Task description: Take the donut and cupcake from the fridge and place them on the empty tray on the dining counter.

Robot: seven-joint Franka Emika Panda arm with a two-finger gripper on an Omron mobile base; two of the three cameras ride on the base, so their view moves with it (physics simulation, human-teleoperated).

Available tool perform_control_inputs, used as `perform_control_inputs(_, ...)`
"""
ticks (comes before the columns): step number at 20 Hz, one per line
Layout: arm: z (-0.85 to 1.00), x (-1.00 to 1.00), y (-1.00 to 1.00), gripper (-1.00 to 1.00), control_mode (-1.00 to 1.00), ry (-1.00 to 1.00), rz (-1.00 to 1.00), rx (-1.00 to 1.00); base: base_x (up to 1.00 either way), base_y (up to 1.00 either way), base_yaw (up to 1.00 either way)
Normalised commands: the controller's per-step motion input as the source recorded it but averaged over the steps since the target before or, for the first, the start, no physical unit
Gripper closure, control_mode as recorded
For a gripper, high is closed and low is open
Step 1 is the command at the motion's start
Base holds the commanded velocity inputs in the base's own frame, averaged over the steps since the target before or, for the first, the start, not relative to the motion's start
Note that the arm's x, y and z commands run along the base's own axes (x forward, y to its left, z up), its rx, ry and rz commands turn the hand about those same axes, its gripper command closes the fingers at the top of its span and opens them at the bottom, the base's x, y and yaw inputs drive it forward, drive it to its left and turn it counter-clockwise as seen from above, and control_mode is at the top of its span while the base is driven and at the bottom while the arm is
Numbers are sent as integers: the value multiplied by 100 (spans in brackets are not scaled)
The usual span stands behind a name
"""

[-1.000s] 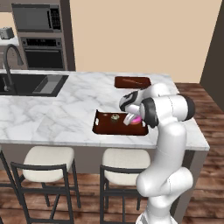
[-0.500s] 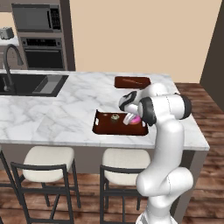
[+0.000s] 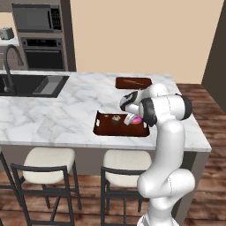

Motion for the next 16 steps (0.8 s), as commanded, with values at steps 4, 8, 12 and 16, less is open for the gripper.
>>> perform_control_inputs(4,2,-1,1,-100,-100,0,0,0,0,0,0)
perform_control_inputs(8,10,-5,8,-100,-100,0,0,0,0,0,0)
perform_control_inputs(12,26,-17,0,-100,-100,0,0,0,0,0,0)
perform_control_inputs(16,33,-20,-2,-100,-100,0,-1,0,0,0,0)
